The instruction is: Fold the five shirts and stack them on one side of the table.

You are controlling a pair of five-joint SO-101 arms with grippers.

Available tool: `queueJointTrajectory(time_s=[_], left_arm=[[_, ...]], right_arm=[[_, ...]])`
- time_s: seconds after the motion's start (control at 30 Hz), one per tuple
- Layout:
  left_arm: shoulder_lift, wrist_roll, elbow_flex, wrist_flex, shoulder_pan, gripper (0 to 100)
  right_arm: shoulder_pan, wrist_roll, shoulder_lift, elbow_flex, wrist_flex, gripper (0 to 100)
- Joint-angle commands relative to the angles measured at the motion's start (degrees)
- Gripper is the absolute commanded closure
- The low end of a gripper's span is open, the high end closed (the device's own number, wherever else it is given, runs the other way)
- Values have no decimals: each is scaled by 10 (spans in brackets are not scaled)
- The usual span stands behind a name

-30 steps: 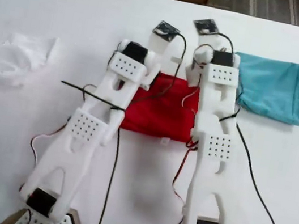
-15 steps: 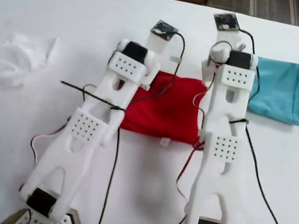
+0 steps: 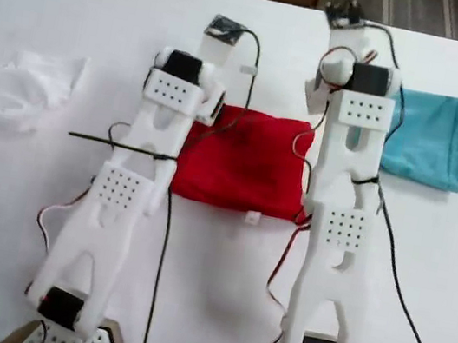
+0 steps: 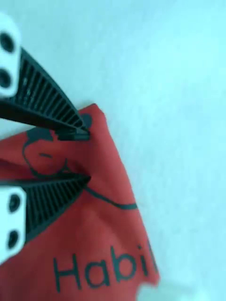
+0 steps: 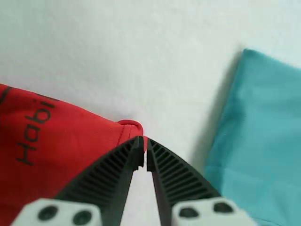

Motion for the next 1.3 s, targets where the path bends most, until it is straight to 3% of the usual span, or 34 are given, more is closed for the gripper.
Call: queueJointTrajectory(time_s=[0.0, 0.3, 0.63, 0.9, 1.1, 1.27], left_arm=[[7, 0, -15, -25, -5, 854], [27, 0, -15, -37, -8, 854], [31, 0, -14, -30, -11, 854], [31, 0, -15, 2, -18, 854], [32, -4, -13, 16, -45, 854], [32, -4, -13, 24, -63, 854]], right_arm=[[-11, -3, -140, 101, 16, 978], [-15, -1, -450, 559, -25, 977], [-69, 1, -718, 1181, -379, 978], [-55, 2, -701, 1295, -470, 978], [3, 4, -647, 1304, -480, 978], [1, 32, -661, 1297, -476, 978]])
